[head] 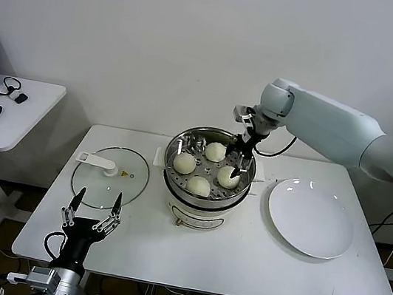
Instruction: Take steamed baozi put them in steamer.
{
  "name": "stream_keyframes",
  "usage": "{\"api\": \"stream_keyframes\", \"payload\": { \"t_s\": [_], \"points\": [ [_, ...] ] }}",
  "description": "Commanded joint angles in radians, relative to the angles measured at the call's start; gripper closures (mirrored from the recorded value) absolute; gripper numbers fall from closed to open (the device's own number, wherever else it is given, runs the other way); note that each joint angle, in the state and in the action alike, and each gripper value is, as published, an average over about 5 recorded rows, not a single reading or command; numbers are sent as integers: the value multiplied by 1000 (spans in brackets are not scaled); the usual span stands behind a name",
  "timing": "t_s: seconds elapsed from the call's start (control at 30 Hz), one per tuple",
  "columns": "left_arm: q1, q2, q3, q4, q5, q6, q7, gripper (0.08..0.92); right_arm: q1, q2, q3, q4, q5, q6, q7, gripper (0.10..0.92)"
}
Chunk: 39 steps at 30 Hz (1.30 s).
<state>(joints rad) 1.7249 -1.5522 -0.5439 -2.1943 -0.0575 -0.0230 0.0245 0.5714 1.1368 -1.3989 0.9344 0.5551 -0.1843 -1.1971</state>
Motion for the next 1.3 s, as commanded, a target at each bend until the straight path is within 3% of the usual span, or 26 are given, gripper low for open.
{"api": "stream_keyframes", "payload": {
  "t_s": [0.03,0.43,0.73,1.03,1.3],
  "points": [
    [-2,2,1,-2,5,2,1,177,28,-115,89,36,52,2,31,203],
    [2,3,3,-6,16,4,4,177,-171,-382,418,199,20,25,158,203],
    [6,3,8,-11,28,4,4,177,-692,-524,1054,337,-48,80,385,203],
    [6,1,29,-5,46,3,1,177,-1251,-482,1600,468,-58,205,575,203],
    [-1,0,40,0,58,-3,-32,177,-1608,-319,1869,604,-82,340,781,203]
  ]
}}
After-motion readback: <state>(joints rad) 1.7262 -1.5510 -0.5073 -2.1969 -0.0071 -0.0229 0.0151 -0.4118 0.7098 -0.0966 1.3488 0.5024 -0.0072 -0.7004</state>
